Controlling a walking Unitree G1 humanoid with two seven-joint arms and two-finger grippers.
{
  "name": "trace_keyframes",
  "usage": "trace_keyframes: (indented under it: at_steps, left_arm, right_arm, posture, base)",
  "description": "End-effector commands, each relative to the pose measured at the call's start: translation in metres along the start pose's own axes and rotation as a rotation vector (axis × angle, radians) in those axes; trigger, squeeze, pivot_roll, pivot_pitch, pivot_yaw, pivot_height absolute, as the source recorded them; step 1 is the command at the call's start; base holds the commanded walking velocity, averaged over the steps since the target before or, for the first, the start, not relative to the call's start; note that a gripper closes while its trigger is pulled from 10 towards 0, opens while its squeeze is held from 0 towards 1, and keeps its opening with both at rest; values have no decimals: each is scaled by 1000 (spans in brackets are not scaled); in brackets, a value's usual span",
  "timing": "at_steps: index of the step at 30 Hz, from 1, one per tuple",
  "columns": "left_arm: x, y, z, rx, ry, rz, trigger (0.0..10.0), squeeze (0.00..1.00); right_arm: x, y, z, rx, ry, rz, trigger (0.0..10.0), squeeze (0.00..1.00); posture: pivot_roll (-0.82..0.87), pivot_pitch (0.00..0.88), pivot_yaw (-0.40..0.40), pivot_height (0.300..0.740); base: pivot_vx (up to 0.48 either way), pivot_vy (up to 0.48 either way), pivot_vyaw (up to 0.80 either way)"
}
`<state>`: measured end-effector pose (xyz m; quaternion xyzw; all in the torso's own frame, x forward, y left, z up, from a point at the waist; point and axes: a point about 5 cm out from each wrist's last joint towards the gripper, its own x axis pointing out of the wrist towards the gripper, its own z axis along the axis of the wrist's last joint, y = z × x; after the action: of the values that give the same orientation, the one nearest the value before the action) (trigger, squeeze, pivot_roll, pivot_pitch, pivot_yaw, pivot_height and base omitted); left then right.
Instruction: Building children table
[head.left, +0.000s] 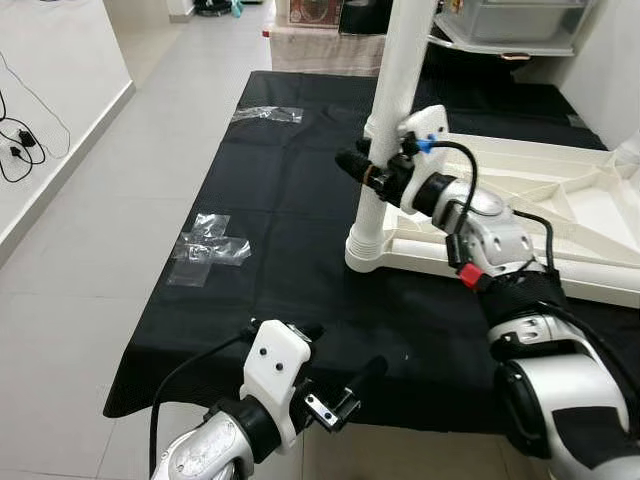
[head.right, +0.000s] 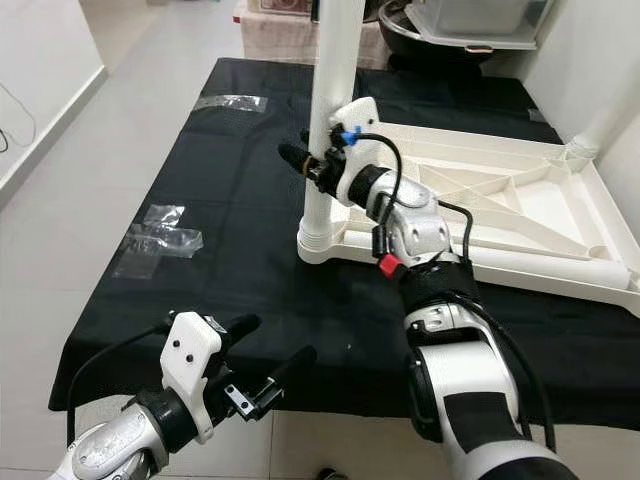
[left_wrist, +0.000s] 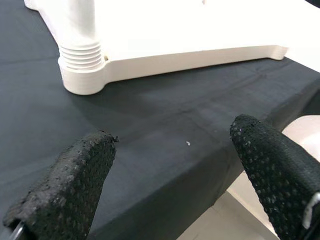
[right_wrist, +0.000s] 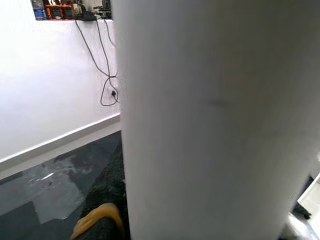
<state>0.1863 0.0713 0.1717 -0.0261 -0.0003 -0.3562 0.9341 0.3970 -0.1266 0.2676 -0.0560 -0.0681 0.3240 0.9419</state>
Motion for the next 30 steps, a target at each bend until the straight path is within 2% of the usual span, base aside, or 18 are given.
trace_keyframes:
  at_steps: [1, 3, 4, 5, 7, 8, 12, 17, 22, 23, 24, 27, 30]
  left_arm:
    - [-1, 2, -2, 4, 4, 12, 10000, 0]
    - [0, 3, -2, 8, 3, 15, 10000, 0]
    - [0, 4, -2, 11, 1, 18, 10000, 0]
    - [0, 4, -2, 11, 1, 18, 10000, 0]
    - [0, 6, -1, 18, 1, 21, 10000, 0]
    - [0, 6, -1, 18, 1, 21, 10000, 0]
    - [1, 11, 0, 32, -2, 26, 10000, 0]
    - [1, 15, 1, 48, -5, 34, 10000, 0]
    - [2, 23, 3, 66, -10, 49, 10000, 0]
    - [2, 23, 3, 66, -10, 49, 10000, 0]
    - [2, 24, 3, 70, -11, 51, 10000, 0]
    - [3, 26, 3, 74, -14, 53, 10000, 0]
    - [3, 27, 5, 80, -18, 52, 10000, 0]
  right_arm:
    - [-5, 4, -52, 91, 211, -99, 10000, 0]
    - [-3, 5, -50, 108, 205, -145, 10000, 0]
    - [-2, 4, -50, 159, 202, -210, 10000, 0]
    - [-2, 4, -50, 159, 202, -210, 10000, 0]
    - [-2, 2, -51, 189, 202, -325, 10000, 0]
    - [-2, 2, -51, 189, 202, -325, 10000, 0]
    - [-3, -2, -53, 226, 186, -517, 10000, 0]
    - [-2, -1, -53, 210, 176, -605, 10000, 0]
    - [5, 19, -56, 174, 205, -618, 10000, 0]
    - [5, 19, -56, 174, 205, -618, 10000, 0]
    - [8, 24, -55, 134, 216, -647, 10000, 0]
    - [11, 31, -55, 93, 240, -699, 10000, 0]
    - [17, 36, -53, 96, 249, -757, 10000, 0]
  posture:
    - [125, 231, -35, 740]
    - [124, 231, -35, 740]
    - [125, 230, -37, 740]
    - [125, 230, -37, 740]
    - [125, 230, -37, 740]
    - [125, 230, -37, 740]
    - [122, 220, -35, 740]
    - [123, 220, -36, 740]
    - [125, 218, -37, 740]
    - [125, 218, -37, 740]
    - [121, 219, -35, 740]
    - [121, 217, -40, 740]
    - [121, 220, -40, 740]
  base:
    - [0, 0, 0]
    - [0, 0, 0]
    - [0, 0, 0]
    - [0, 0, 0]
    - [0, 0, 0]
    - [0, 0, 0]
    - [0, 0, 0]
    - [0, 0, 0]
    - [0, 0, 0]
    - [0, 0, 0]
    - [0, 0, 0]
    - [0, 0, 0]
    - [0, 0, 0]
